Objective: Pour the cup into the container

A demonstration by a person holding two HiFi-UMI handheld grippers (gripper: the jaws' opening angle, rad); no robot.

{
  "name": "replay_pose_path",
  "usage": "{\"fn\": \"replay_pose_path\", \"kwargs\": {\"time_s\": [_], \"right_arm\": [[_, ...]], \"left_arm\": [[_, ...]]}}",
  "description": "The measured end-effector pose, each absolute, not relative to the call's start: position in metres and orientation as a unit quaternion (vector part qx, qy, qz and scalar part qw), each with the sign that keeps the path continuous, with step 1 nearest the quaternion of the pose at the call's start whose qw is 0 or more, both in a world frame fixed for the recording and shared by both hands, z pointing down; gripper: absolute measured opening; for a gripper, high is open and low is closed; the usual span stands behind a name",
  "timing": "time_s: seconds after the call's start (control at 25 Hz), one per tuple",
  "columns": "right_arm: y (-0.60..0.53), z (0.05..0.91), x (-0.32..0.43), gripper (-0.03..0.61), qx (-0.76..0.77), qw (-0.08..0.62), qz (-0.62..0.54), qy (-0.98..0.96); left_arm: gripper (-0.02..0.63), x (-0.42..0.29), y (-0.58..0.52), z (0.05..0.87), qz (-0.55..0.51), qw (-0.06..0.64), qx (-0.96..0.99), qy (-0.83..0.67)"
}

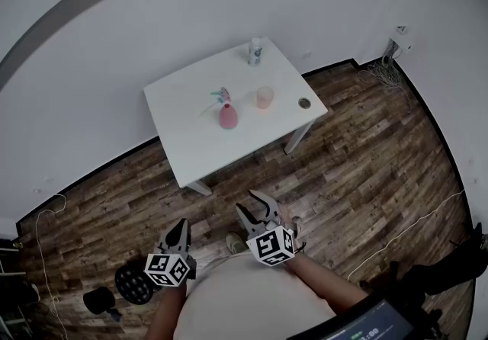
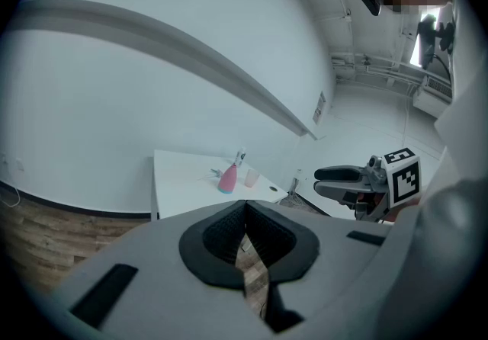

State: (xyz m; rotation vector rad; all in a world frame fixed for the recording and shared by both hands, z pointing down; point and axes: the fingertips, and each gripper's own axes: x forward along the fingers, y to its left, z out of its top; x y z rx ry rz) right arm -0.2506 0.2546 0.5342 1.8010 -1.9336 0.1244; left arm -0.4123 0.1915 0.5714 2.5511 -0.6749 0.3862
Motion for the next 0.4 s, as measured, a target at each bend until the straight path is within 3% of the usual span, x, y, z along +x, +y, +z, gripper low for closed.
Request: {"fn": "replay_pose_path", "kwargs": {"time_s": [0.4], "right_arm": [[0.2465,0.5242,-0.2520,0.178,0.654,0.230,0.047,-0.719]], "left_arm": [[0.012,-0.4096,0.1898,0.5729,0.142,0.234,0.929,-0.248]]}}
